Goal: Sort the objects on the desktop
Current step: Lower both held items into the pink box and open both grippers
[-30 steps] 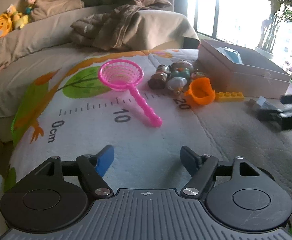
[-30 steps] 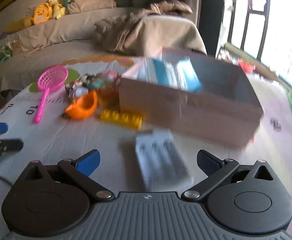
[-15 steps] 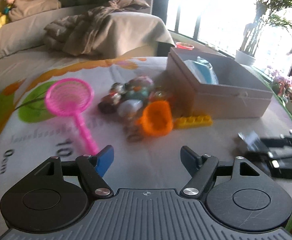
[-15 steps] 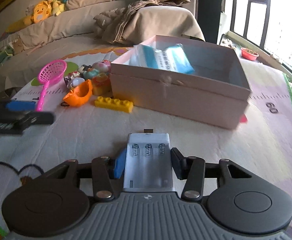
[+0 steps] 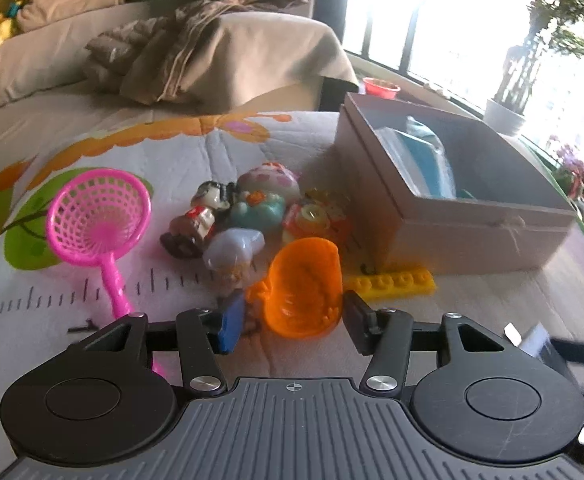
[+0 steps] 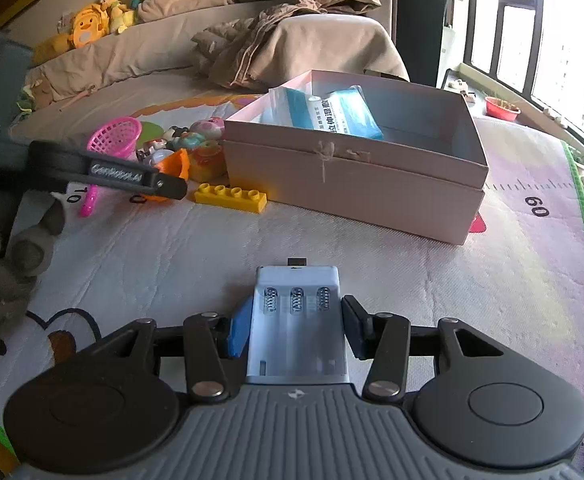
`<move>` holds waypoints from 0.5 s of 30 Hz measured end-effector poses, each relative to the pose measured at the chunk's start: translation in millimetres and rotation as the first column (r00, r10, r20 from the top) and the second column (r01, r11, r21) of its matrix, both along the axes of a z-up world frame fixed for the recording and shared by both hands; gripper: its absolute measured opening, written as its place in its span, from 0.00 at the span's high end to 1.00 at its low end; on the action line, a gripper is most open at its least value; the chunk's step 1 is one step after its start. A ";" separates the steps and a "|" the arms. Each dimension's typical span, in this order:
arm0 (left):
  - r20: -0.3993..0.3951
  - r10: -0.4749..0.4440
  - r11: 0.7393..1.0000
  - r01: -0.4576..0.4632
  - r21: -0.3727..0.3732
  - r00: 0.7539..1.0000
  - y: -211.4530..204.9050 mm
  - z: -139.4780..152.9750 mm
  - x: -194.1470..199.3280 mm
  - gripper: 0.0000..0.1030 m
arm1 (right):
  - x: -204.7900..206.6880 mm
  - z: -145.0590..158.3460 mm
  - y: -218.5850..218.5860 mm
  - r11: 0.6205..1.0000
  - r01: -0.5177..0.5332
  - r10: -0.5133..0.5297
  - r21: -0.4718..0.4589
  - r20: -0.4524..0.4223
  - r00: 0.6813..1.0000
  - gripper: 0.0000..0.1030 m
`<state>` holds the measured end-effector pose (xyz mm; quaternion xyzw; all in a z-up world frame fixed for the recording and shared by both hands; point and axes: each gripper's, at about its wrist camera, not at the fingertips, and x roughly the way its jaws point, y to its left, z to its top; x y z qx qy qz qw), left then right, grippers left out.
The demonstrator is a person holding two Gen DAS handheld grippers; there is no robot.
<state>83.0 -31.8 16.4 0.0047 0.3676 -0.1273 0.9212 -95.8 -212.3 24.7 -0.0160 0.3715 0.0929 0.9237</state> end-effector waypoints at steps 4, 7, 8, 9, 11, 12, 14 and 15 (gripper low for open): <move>0.019 -0.063 0.998 0.062 0.012 0.998 -2.7 8.9 -28.9 0.45 | -7.7 9.9 -4.7 1.000 -0.011 0.011 0.012 0.014 1.000 0.54; 0.047 -0.120 0.993 0.119 0.017 0.992 -9.0 21.2 -49.0 0.45 | -12.7 26.1 -13.8 0.999 -0.004 0.002 0.038 0.037 0.999 0.54; 0.058 -0.136 0.991 0.136 0.010 0.989 -11.3 26.6 -52.9 0.45 | -13.5 33.5 -17.7 0.999 -0.003 0.000 0.052 0.049 0.999 0.54; 0.077 -0.153 0.988 0.153 0.006 0.985 -15.4 33.9 -56.4 0.45 | -13.9 42.6 -22.2 0.998 -0.004 0.000 0.068 0.066 0.998 0.54; 0.121 -0.181 0.983 0.181 0.007 0.976 -25.3 47.7 -57.7 0.45 | -12.7 63.5 -30.8 0.996 -0.006 -0.004 0.085 0.118 0.993 0.54; 0.148 -0.200 0.980 0.201 0.008 0.969 -32.7 55.2 -55.3 0.45 | -9.8 73.9 -35.5 0.996 -0.006 -0.007 0.087 0.147 0.989 0.54; 0.186 -0.232 0.972 0.234 0.012 0.955 -48.1 64.7 -45.7 0.45 | -0.2 93.2 -44.9 0.997 0.010 -0.026 0.081 0.204 0.979 0.54; 0.202 -0.244 0.969 0.246 0.018 0.948 -57.8 67.6 -38.4 0.45 | 6.8 100.9 -49.8 0.997 0.022 -0.038 0.072 0.230 0.972 0.54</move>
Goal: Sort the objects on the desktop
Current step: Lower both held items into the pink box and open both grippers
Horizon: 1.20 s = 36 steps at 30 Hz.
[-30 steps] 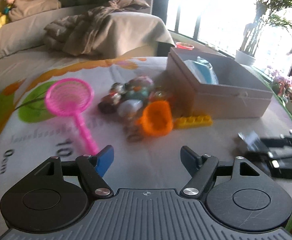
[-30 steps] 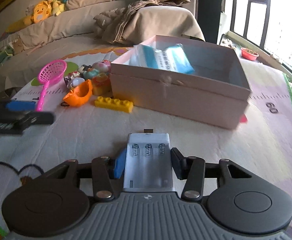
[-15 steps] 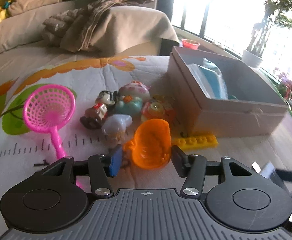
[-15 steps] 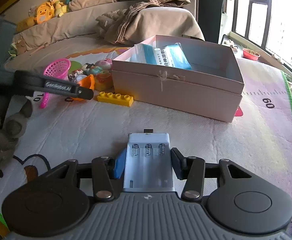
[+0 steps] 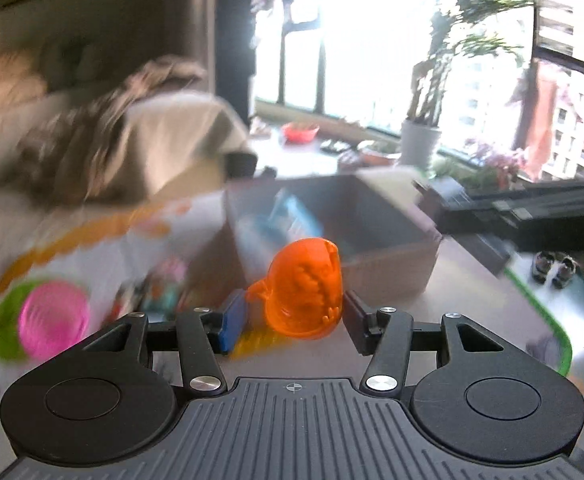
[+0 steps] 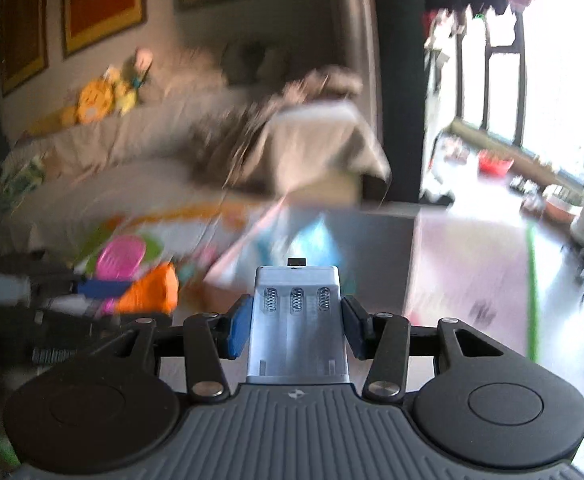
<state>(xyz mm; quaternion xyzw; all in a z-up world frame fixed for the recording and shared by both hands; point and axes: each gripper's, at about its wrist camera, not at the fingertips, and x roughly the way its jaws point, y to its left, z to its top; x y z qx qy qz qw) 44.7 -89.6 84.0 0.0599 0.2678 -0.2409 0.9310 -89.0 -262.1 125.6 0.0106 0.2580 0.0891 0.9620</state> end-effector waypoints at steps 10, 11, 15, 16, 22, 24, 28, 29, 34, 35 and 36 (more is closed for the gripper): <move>0.056 -0.004 0.999 0.002 0.042 0.998 -76.4 -11.0 117.6 0.42 | 139.1 -11.8 -32.8 0.993 0.110 -0.111 -0.042 -0.019 0.994 0.54; 0.052 0.003 0.999 -0.005 0.039 0.999 -74.5 -10.7 121.6 0.36 | 149.4 -17.4 -34.6 0.994 0.109 -0.110 -0.032 -0.040 0.993 0.52; 0.055 0.030 0.999 -0.031 0.014 0.998 -40.5 -7.6 95.8 0.14 | 160.1 -34.0 -38.5 0.988 0.149 -0.151 -0.030 -0.068 0.986 0.50; 0.056 0.045 0.999 -0.046 0.018 0.997 -29.9 -9.7 85.5 0.13 | 155.4 -36.0 -39.2 0.989 0.147 -0.148 -0.021 -0.070 0.986 0.50; -0.022 0.183 0.980 -0.180 0.086 0.983 36.1 -45.9 36.7 0.09 | 91.0 -37.8 -16.2 0.994 0.104 -0.105 -0.042 -0.028 0.994 0.46; -0.043 0.245 0.965 -0.239 0.111 0.968 56.3 -60.2 23.7 0.09 | 65.7 -42.2 0.6 0.998 0.062 -0.063 -0.033 -0.020 0.998 0.34; -0.059 0.328 0.937 -0.317 0.144 0.943 83.2 -77.3 11.4 0.09 | 47.5 -63.1 41.3 1.000 -0.015 0.014 -0.012 -0.088 0.996 0.33; -0.058 0.340 0.932 -0.328 0.152 0.939 90.3 -76.6 7.9 0.09 | 48.8 -71.2 52.9 1.000 -0.029 0.029 -0.006 -0.117 0.993 0.32; -0.058 0.352 0.927 -0.339 0.163 0.934 105.6 -78.7 -1.2 0.07 | 71.2 -96.0 95.4 0.999 -0.024 0.028 0.020 -0.212 0.977 0.21; -0.059 0.356 0.926 -0.343 0.158 0.933 107.8 -79.8 -2.2 0.07 | 75.0 -98.1 102.5 1.000 -0.019 0.021 0.012 -0.214 0.977 0.21; -0.069 0.359 0.927 -0.347 0.145 0.931 110.8 -79.9 -1.9 0.07 | 78.1 -99.4 109.3 1.000 -0.013 0.013 0.003 -0.215 0.976 0.21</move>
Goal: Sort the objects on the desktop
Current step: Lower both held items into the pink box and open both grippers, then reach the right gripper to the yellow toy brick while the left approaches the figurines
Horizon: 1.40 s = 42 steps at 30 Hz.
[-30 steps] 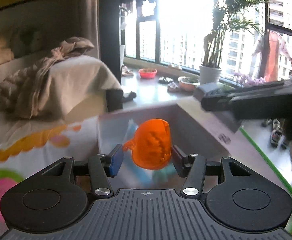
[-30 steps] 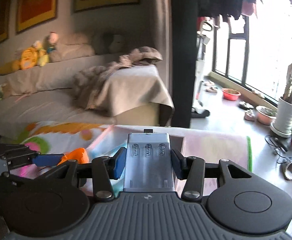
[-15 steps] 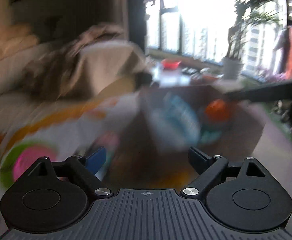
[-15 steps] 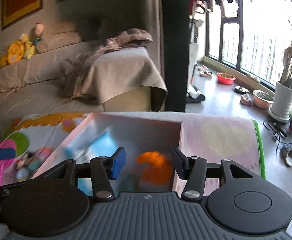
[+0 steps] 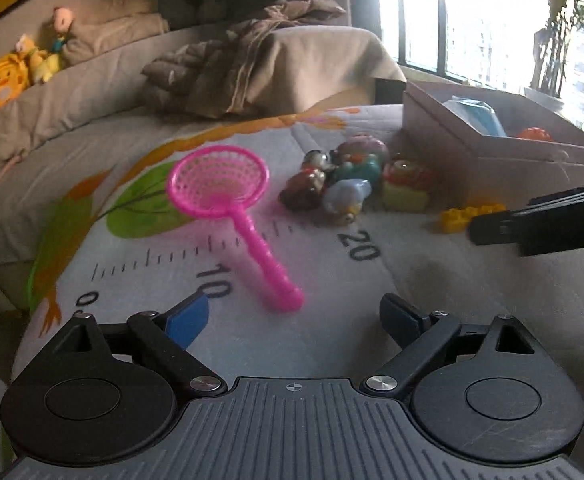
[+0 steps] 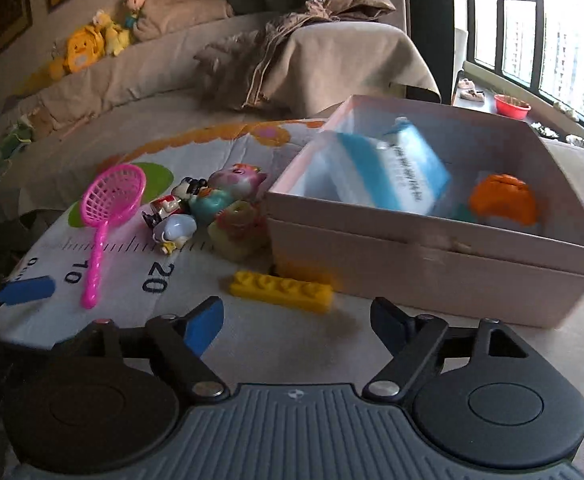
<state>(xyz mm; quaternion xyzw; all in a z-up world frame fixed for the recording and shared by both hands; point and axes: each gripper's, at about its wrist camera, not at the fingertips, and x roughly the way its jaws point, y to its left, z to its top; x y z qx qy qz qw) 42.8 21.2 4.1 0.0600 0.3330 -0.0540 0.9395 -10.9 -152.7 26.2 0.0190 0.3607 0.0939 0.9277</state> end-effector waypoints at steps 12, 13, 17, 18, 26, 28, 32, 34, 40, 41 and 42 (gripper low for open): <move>-0.014 0.036 0.997 -0.037 -0.070 0.999 12.4 -2.3 -0.5 0.06 | 4.8 -7.9 34.5 0.994 0.031 -0.030 -0.105 0.006 1.000 0.38; -0.016 0.039 0.996 -0.040 -0.074 0.999 12.7 -2.4 -0.3 0.06 | 1.4 -7.5 33.3 0.994 0.027 -0.027 -0.110 0.005 1.000 0.38; -0.013 0.042 0.996 -0.043 -0.074 0.999 12.5 -1.6 -0.8 0.06 | -18.5 -6.9 21.9 0.990 0.024 -0.023 -0.140 0.011 1.000 0.38; -0.013 0.042 0.996 -0.043 -0.073 0.999 12.6 -1.7 -0.7 0.06 | -24.5 -6.1 17.0 0.989 0.027 -0.026 -0.143 0.010 1.000 0.38; -0.015 0.042 0.998 -0.042 -0.046 0.999 10.0 -2.3 -1.1 0.06 | -64.5 -5.9 -34.2 0.977 0.148 -0.148 -0.156 0.015 0.989 0.38; -0.013 0.044 0.998 -0.044 -0.041 0.999 9.1 -1.9 -1.2 0.06 | -71.8 -7.9 -41.6 0.977 0.156 -0.153 -0.148 0.028 0.988 0.38; 0.009 0.037 0.997 -0.036 -0.067 0.999 5.9 4.7 -1.0 0.06 | -76.9 -12.4 -45.1 0.979 0.154 -0.147 -0.133 0.056 0.987 0.27; 0.026 0.025 0.997 -0.023 -0.070 0.999 1.0 10.1 1.0 0.06 | -75.7 -15.4 -47.3 0.980 0.162 -0.156 -0.114 0.058 0.986 0.23; 0.032 0.014 0.994 -0.011 -0.108 0.999 -10.6 23.5 24.8 0.06 | -68.5 -16.9 -47.0 0.984 0.148 -0.145 -0.102 0.029 0.989 0.09; 0.027 0.016 0.992 -0.013 -0.126 1.000 -11.1 25.2 30.3 0.06 | -68.5 -17.1 -48.4 0.984 0.151 -0.149 -0.094 0.027 0.988 0.08; 0.022 0.017 0.990 -0.014 -0.138 1.000 -11.6 26.9 35.5 0.07 | -68.9 -17.2 -49.7 0.985 0.149 -0.147 -0.085 0.026 0.989 0.07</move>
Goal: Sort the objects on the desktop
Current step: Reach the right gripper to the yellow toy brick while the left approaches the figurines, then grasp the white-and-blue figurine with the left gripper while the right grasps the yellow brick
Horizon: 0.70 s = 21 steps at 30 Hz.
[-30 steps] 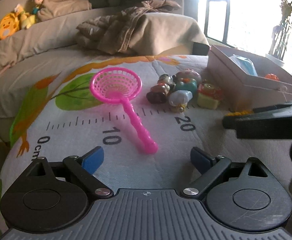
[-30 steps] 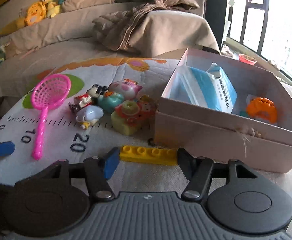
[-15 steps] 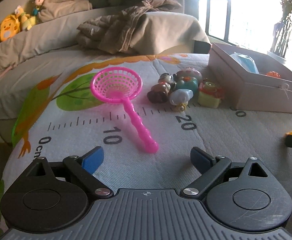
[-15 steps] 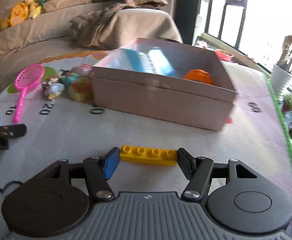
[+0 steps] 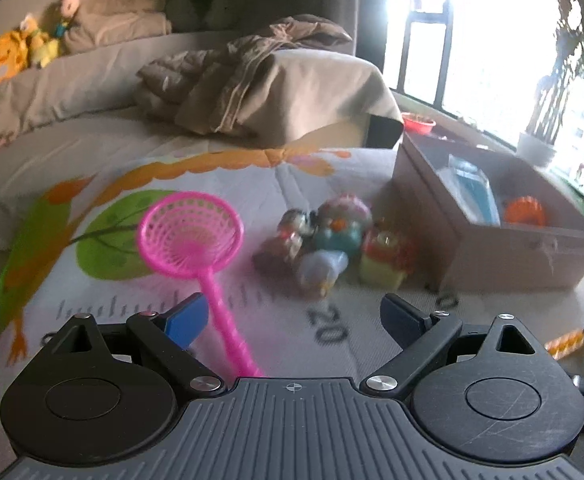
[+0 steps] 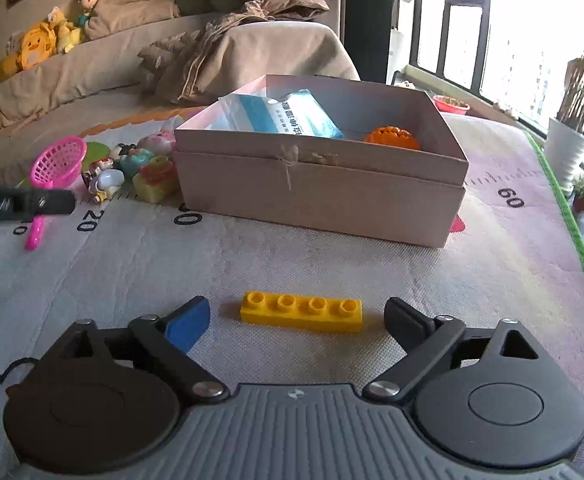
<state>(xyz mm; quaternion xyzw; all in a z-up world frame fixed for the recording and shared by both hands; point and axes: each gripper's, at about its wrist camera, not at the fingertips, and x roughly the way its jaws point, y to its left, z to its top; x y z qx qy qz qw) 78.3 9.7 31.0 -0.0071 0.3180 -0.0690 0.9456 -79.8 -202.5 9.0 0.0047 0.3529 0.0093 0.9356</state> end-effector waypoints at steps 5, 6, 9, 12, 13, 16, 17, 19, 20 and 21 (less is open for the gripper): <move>-0.002 0.001 1.000 -0.001 -0.012 1.000 -15.2 8.2 34.0 0.11 | 0.2 -0.1 -2.9 0.999 -0.008 0.008 0.033 0.003 1.000 0.03; -0.002 0.000 1.000 0.000 0.000 1.000 -20.6 8.2 40.7 0.10 | 0.0 0.0 -3.3 0.999 -0.009 0.009 0.037 0.003 1.000 0.03; -0.008 0.012 1.000 -0.012 0.017 1.000 -34.4 6.4 65.1 0.10 | -0.2 0.1 -4.5 0.999 -0.009 0.009 0.049 0.006 1.000 0.03; -0.017 0.070 0.998 -0.070 0.010 0.997 -35.7 2.7 88.7 0.10 | -1.1 0.2 -4.9 0.999 -0.007 0.006 0.054 0.009 1.000 0.03; -0.028 0.078 0.997 -0.078 0.005 0.997 -35.2 0.6 95.6 0.10 | -1.3 0.2 -5.1 0.998 -0.006 0.005 0.056 0.010 1.000 0.03; -0.069 0.068 0.998 -0.068 -0.010 0.995 -35.6 -6.8 111.5 0.09 | -1.5 0.3 -5.9 0.998 -0.006 0.005 0.062 0.011 1.000 0.02; -0.080 0.063 0.998 -0.064 -0.012 0.995 -37.6 -8.9 115.8 0.08 | -1.1 0.2 -5.7 0.998 -0.007 0.007 0.061 0.009 1.000 0.02; -0.092 0.066 0.998 -0.066 -0.002 0.994 -41.1 -11.8 120.8 0.09 | -0.6 0.0 -5.0 0.998 -0.009 0.008 0.057 0.007 1.000 0.01; -0.097 0.062 0.998 -0.062 0.000 0.993 -42.4 -13.1 121.5 0.12 | -0.6 0.0 -4.7 0.998 -0.009 0.008 0.056 0.006 1.000 0.01; -0.105 0.052 0.999 -0.053 -0.002 0.993 -42.9 -14.7 120.6 0.19 | -0.7 0.1 -4.4 0.998 -0.009 0.008 0.055 0.006 1.000 0.01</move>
